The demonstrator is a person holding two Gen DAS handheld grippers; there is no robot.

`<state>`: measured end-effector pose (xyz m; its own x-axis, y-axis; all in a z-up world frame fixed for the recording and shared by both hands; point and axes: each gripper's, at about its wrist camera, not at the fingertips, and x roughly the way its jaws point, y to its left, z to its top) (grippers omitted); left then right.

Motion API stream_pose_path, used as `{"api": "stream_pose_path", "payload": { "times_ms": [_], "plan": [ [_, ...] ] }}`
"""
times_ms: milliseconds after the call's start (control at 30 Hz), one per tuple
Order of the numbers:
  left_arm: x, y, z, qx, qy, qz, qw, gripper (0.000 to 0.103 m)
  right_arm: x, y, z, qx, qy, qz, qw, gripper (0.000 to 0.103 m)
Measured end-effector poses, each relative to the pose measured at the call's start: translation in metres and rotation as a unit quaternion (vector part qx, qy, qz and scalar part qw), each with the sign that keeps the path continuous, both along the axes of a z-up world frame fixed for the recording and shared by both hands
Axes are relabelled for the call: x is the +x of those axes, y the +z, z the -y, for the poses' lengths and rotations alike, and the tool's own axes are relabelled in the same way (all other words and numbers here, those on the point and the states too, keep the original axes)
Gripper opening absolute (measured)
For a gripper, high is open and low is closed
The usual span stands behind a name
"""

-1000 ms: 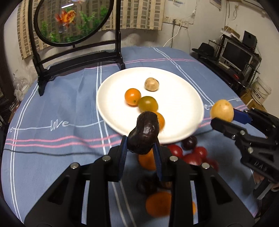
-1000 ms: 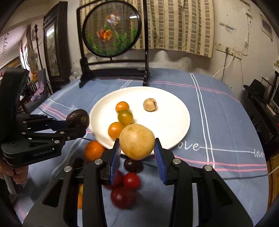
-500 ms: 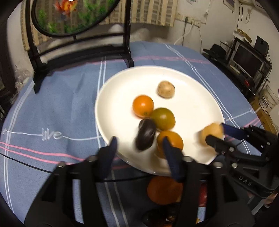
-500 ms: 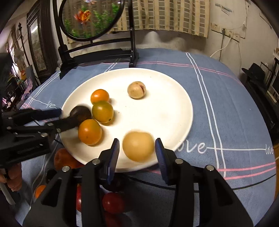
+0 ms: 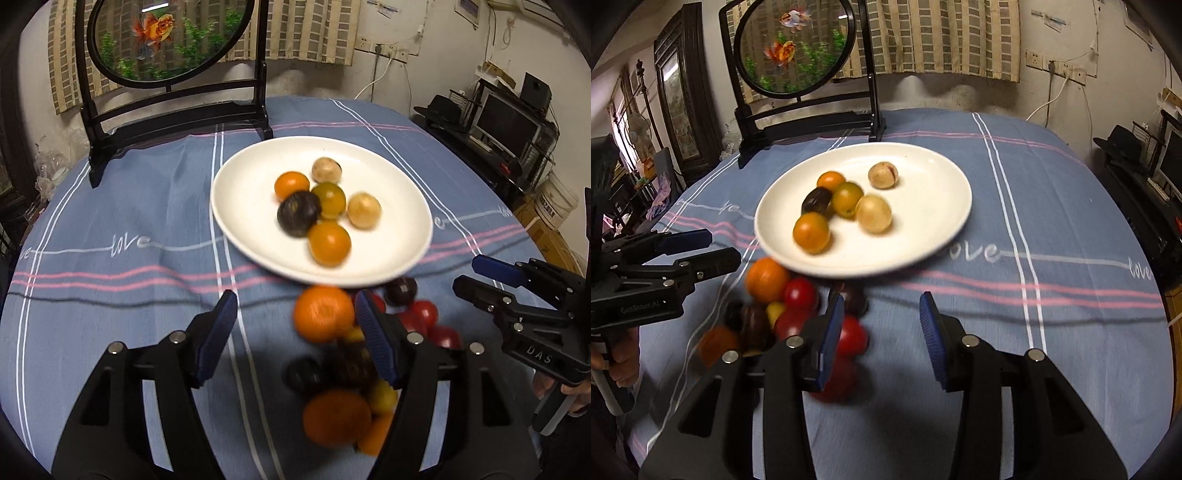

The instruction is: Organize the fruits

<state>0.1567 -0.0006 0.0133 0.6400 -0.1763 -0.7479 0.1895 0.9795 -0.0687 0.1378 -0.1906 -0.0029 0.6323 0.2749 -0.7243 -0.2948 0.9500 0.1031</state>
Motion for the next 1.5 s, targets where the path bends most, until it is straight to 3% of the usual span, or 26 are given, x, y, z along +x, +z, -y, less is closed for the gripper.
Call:
{"api": "stream_pose_path", "payload": {
  "times_ms": [267, 600, 800, 1233, 1500],
  "plan": [
    [-0.045, 0.0, -0.008, -0.004, -0.005, 0.003, 1.0, 0.071, -0.048, -0.006, 0.005, 0.007, 0.003, -0.007, 1.0, 0.044],
    [-0.067, -0.013, -0.02, -0.012, 0.006, -0.011, 0.9998, 0.071, -0.082, -0.022, -0.017, -0.002, 0.033, -0.031, 0.999, 0.044],
    [-0.075, -0.016, -0.023, 0.0, 0.01, -0.008, 0.9999, 0.074, -0.085, -0.027, -0.042, -0.011, 0.063, -0.039, 0.997, 0.045],
    [-0.078, -0.018, -0.045, -0.011, 0.023, -0.01, 0.9996, 0.074, -0.066, -0.037, -0.102, -0.031, 0.114, -0.051, 0.992, 0.043],
    [-0.077, -0.023, -0.031, -0.016, 0.002, -0.023, 0.9996, 0.074, -0.077, -0.026, -0.069, -0.001, 0.09, -0.025, 0.996, 0.04]
  ]
}}
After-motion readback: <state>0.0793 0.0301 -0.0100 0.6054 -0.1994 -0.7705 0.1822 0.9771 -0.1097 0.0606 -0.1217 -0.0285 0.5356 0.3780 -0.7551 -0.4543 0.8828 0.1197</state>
